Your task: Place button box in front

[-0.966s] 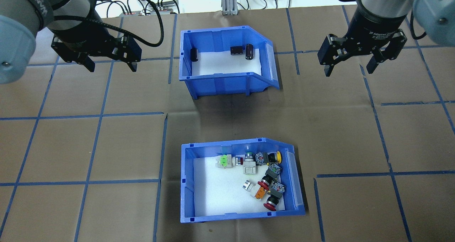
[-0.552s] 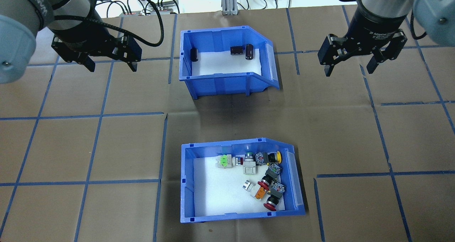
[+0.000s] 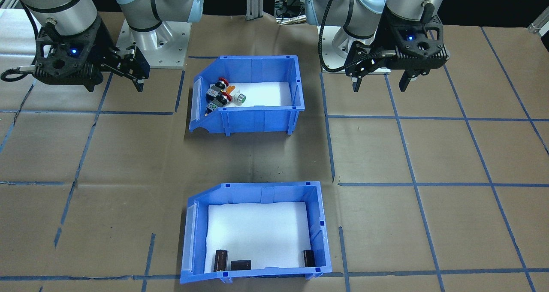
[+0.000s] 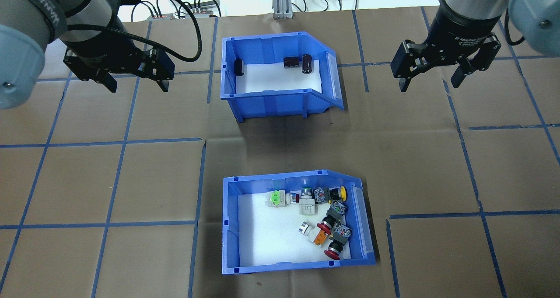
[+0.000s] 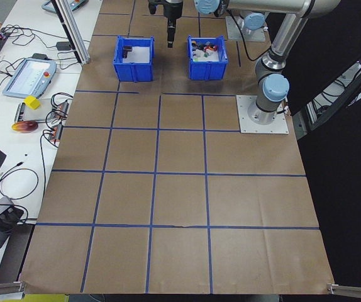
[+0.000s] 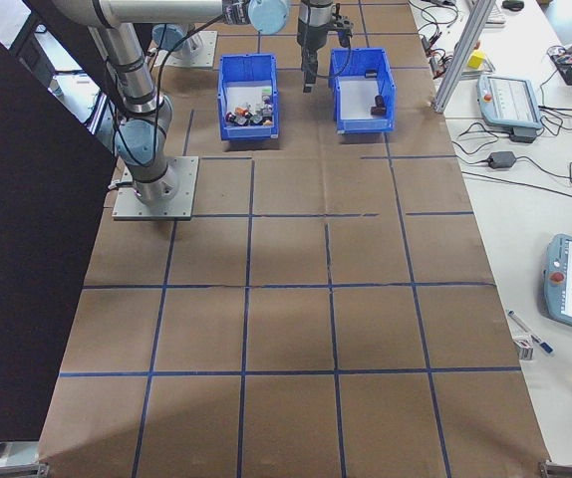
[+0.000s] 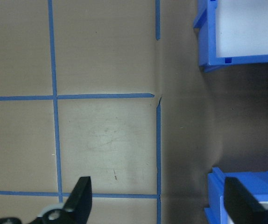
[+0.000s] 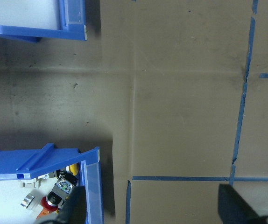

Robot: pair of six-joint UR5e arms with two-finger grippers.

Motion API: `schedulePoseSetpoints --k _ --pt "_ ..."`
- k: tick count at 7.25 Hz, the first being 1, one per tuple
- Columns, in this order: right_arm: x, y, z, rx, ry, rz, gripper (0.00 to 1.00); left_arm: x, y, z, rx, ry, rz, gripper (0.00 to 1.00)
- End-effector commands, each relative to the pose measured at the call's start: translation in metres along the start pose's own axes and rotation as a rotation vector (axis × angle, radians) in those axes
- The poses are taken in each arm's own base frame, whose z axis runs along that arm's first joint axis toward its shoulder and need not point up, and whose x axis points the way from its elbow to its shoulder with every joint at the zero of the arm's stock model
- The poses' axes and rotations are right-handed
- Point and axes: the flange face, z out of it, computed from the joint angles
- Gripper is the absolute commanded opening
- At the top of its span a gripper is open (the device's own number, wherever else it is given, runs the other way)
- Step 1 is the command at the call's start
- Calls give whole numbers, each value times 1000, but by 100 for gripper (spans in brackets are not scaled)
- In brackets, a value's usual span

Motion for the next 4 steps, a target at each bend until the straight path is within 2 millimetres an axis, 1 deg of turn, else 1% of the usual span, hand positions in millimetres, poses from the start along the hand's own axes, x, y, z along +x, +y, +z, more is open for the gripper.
schedulePoseSetpoints --k 1,2,3,4 --pt "-1 -10 6 -6 -7 -13 100 0 1 -3 15 3 -10 100" --pt "-1 -21 6 -3 -7 -90 100 0 0 -2 14 3 -22 100" --pt "-1 -39 5 14 -3 -176 100 1 0 0 11 3 -34 100" --pt "-2 -61 8 16 -3 -251 100 1 -1 1 8 3 -58 100"
